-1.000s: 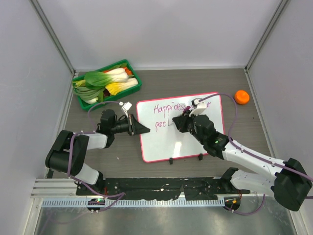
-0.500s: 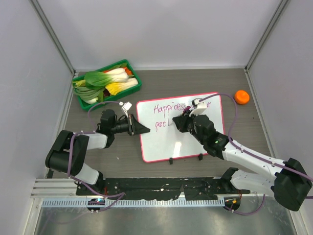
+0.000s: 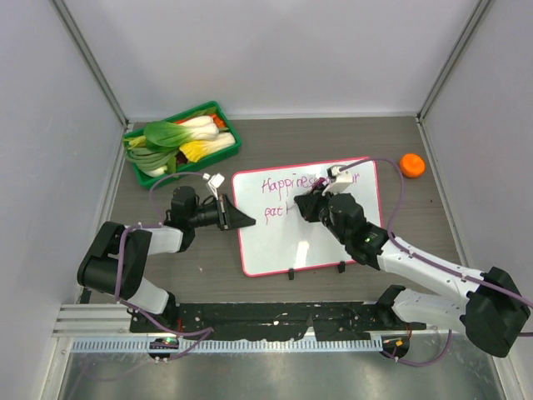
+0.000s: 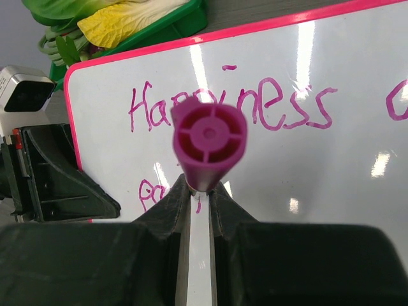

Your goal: Write a sentence on the whiteboard

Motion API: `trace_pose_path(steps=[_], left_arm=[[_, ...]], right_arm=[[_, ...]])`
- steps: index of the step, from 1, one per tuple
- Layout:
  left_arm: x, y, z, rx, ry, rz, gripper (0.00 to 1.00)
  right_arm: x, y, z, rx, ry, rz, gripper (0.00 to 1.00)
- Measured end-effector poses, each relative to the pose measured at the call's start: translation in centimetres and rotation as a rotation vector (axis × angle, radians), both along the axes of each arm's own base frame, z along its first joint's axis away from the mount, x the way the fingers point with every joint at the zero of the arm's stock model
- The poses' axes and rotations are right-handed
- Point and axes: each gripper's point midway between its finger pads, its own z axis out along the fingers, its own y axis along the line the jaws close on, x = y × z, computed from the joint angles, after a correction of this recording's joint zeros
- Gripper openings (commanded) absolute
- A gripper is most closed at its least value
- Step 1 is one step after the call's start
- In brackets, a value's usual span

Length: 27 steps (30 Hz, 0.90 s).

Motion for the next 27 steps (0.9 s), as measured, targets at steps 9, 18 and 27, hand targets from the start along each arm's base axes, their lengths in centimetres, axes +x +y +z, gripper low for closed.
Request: trace_pose_path(steps=[9, 18, 27], left_arm=[[0.0, 0.0, 0.0, 0.0, 0.0, 0.0, 0.0], [0.0, 0.0, 0.0, 0.0, 0.0, 0.0, 0.0], [0.0, 0.0, 0.0, 0.0, 0.0, 0.0, 0.0]], right_arm=[[0.53, -0.11, 0.43, -0.002, -0.012, -0.023, 0.01], [0.67, -0.4, 0.54, -0.01, -0.017, -0.038, 0.01], [0.2, -0.89, 0.2, -0.017, -0.013, -0.038, 0.01]])
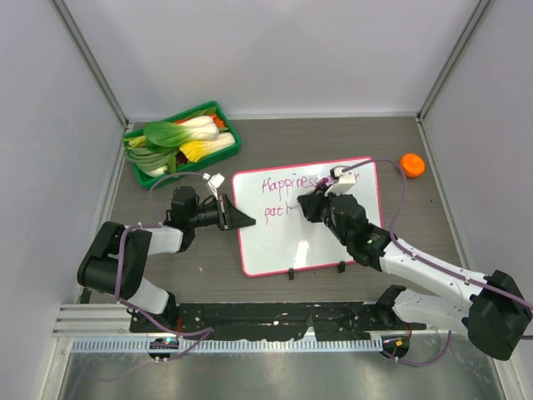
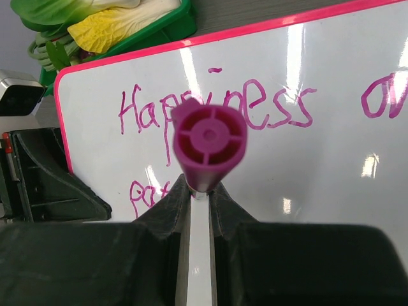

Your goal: Write a sentence on the whiteboard

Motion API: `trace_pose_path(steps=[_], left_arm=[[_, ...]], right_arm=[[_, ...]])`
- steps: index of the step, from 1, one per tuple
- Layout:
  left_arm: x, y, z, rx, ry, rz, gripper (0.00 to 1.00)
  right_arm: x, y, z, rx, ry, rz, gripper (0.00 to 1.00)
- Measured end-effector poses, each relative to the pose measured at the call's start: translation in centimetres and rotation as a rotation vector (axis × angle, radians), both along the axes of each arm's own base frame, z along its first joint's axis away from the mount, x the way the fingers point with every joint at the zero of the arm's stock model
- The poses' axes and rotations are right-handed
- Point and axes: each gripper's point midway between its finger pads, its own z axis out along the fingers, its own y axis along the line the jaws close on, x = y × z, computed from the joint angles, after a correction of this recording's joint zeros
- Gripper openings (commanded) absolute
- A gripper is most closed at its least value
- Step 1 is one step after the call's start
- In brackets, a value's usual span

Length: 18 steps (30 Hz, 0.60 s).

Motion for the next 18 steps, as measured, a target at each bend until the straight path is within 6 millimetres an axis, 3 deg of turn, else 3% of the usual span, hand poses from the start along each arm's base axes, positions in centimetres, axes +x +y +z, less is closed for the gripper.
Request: trace_pose_path(steps=[18], left_arm=[[-0.02, -0.01, -0.02, 0.0, 0.001, 0.0, 0.0]], right_arm=[[-0.89, -0.23, -0.74, 0.011, 0.009, 0.022, 0.01]])
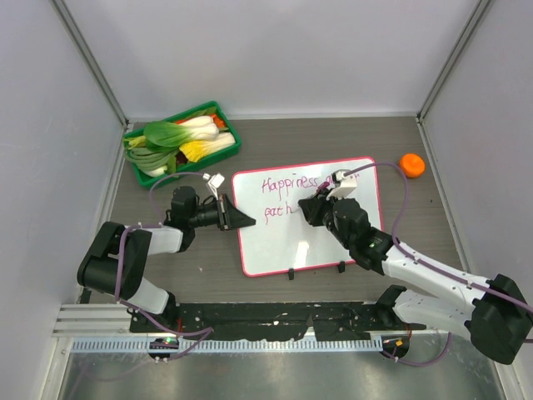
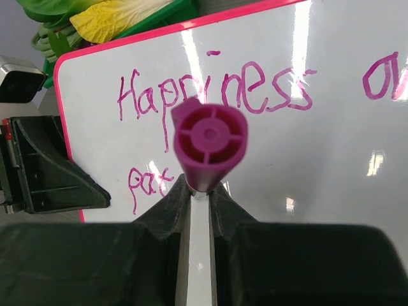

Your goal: Write a sentence on the whiteboard

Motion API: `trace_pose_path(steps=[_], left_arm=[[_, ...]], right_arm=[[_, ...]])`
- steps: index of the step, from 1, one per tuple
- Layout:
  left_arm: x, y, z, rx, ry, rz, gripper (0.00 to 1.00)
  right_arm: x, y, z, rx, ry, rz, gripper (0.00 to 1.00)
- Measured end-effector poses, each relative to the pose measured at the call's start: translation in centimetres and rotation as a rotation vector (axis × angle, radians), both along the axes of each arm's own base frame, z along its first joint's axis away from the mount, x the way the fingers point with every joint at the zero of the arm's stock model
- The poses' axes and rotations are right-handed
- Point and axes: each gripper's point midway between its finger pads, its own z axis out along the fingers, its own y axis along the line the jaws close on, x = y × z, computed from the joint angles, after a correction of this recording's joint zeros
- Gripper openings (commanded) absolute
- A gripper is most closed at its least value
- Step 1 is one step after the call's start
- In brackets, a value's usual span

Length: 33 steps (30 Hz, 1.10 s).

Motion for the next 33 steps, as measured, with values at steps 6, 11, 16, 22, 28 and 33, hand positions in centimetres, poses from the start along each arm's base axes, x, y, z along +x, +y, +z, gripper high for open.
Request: trace_pose_path(steps=[6, 11, 16, 22, 28, 33], left_arm=[[0.0, 0.0, 0.0, 0.0, -0.001, 0.0, 0.0], [0.0, 0.0, 0.0, 0.0, -0.002, 0.0, 0.0], [0.0, 0.0, 0.1, -0.001, -0.004, -0.001, 0.0], [0.0, 0.0, 0.1, 0.0, -0.005, -0.001, 0.0], [0.0, 0.0, 0.1, 0.0, -0.006, -0.001, 0.0], [0.0, 0.0, 0.1, 0.0, -0.006, -0.001, 0.0]], right_arm=[[0.0, 0.1, 0.3, -0.002, 0.0, 0.006, 0.01], [-0.2, -0.1, 2.1, 0.03, -0.037, 0.01, 0.01], [-0.5, -0.7, 4.7, 0.076, -0.102, 0.002, 0.01], [-0.4, -1.1, 5.0, 0.074, -0.112, -0.016, 0.01], [-0.4, -1.4, 5.1, 0.075, -0.117, -0.03, 0.01], [-0.4, -1.5, 5.0, 0.074, -0.117, -0.032, 0.01]])
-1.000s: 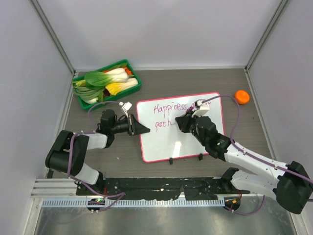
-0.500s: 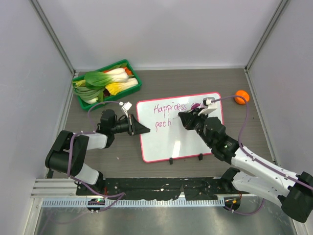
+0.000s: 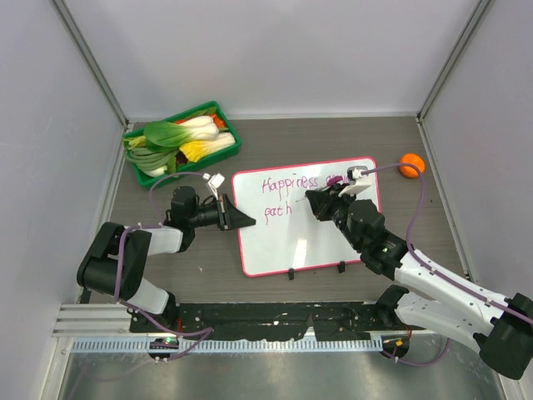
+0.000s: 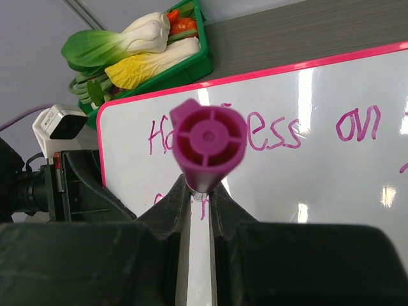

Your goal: Write a sentence on the whiteboard

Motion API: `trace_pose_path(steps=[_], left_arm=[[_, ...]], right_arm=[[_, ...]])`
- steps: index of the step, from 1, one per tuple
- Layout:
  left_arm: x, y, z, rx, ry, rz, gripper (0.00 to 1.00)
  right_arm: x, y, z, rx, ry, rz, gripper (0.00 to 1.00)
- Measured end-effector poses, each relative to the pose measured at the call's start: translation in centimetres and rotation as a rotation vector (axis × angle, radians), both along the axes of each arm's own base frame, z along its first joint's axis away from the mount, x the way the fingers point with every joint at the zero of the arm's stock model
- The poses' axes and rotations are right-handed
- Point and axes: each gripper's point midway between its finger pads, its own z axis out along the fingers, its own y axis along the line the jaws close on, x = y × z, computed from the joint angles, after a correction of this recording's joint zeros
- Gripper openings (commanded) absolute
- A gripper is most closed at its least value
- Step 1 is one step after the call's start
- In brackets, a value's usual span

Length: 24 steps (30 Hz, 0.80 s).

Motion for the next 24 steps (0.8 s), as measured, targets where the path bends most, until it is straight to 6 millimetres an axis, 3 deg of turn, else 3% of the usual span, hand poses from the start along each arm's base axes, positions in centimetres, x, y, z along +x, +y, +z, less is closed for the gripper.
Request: trace_pose_path(steps=[14, 24], left_arm=[[0.0, 0.0, 0.0, 0.0, 0.0, 0.0, 0.0], [0.0, 0.0, 0.0, 0.0, 0.0, 0.0, 0.0]], right_arm=[[0.0, 0.0, -0.1, -0.006, 0.0, -0.001, 0.0], [0.6, 0.7, -2.8, -0.069, 0.057, 0.008, 0.01]])
